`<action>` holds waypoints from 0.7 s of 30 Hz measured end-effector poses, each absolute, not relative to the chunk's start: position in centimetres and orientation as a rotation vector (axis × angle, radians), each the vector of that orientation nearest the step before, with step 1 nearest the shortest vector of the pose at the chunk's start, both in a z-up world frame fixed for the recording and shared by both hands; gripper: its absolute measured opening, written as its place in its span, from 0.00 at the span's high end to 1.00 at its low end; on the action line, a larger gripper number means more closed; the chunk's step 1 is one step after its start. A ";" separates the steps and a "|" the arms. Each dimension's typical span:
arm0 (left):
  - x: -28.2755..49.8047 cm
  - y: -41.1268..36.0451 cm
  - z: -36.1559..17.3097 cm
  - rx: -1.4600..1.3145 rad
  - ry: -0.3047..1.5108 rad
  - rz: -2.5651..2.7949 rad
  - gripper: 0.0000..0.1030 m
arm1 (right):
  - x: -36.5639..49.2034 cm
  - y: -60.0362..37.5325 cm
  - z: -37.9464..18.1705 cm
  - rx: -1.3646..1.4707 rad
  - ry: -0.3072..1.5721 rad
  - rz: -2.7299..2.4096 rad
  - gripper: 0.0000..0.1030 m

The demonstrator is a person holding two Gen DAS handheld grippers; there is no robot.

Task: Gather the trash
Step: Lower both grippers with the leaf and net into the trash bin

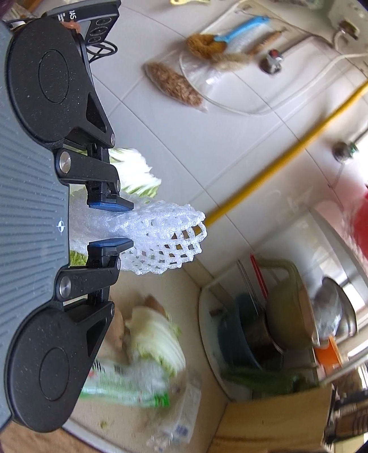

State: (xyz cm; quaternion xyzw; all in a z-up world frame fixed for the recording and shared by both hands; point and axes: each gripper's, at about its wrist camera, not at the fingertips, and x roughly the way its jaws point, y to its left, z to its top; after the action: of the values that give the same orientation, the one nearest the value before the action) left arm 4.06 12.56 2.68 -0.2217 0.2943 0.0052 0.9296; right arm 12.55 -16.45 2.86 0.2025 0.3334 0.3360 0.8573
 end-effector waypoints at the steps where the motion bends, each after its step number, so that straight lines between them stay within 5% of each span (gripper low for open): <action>1: 3.5 13.3 2.6 -0.454 0.603 0.026 0.93 | 12.4 -15.5 2.8 0.420 0.705 0.721 0.75; 21: -2.2 20.0 0.0 -0.409 0.641 0.226 0.93 | 9.4 -1.4 0.7 0.297 0.842 0.925 0.75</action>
State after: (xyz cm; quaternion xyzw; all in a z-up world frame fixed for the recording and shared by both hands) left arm -2.15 20.03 -0.02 -0.1990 0.3122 0.1102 0.9224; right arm 9.39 -1.37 0.74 0.1386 0.3927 0.4314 0.8003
